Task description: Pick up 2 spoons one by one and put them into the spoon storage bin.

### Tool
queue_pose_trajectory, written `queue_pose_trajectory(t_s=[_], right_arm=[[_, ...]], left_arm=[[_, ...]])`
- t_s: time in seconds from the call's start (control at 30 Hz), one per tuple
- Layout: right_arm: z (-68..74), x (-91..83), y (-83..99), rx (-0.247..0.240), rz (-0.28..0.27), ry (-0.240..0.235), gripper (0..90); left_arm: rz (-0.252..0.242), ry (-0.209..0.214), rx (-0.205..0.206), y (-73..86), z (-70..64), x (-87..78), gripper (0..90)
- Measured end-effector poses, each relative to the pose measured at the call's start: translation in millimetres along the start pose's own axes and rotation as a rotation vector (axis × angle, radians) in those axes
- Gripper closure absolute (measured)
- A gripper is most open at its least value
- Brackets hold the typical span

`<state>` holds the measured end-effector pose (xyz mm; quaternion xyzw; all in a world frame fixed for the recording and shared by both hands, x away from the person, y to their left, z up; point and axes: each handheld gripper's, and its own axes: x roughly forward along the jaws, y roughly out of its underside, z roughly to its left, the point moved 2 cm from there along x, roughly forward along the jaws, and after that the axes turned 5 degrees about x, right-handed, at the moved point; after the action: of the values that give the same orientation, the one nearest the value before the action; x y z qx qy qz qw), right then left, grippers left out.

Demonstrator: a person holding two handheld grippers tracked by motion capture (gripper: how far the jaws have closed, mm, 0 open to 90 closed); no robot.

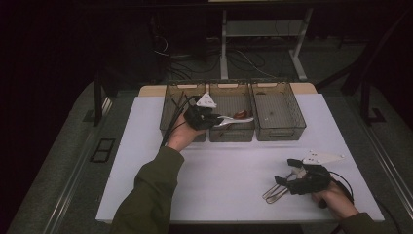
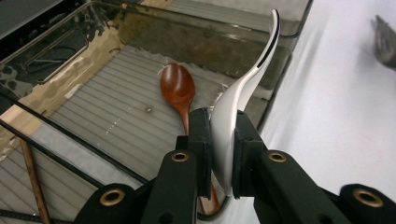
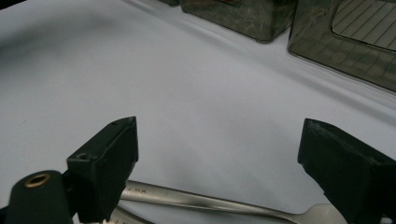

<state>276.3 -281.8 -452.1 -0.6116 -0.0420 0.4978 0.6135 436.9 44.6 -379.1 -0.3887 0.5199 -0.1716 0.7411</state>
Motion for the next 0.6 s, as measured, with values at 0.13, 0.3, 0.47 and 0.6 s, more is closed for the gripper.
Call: queue_pose_trajectory(t_s=[0.13, 0.3, 0.47, 0.6], right_arm=[[-0.1, -0.3, 0.0, 0.000, 0.000, -0.001, 11.7], [-0.3, -0.7, 0.1, 0.001, -0.001, -0.001, 11.8], [-0.2, -0.9, 0.1, 0.000, -0.001, -0.002, 11.8], [-0.3, -0.7, 0.1, -0.001, -0.001, -0.002, 11.7]], left_arm=[[0.024, -0.001, -0.004, 2.5, 2.8, 9.2, 80.0], [0.057, -0.003, -0.012, 7.8, 6.2, 16.1, 79.9], [0.061, 0.001, -0.050, 11.9, 8.9, 20.1, 78.7], [0.033, 0.001, -0.055, 10.2, 10.8, 16.6, 70.6]])
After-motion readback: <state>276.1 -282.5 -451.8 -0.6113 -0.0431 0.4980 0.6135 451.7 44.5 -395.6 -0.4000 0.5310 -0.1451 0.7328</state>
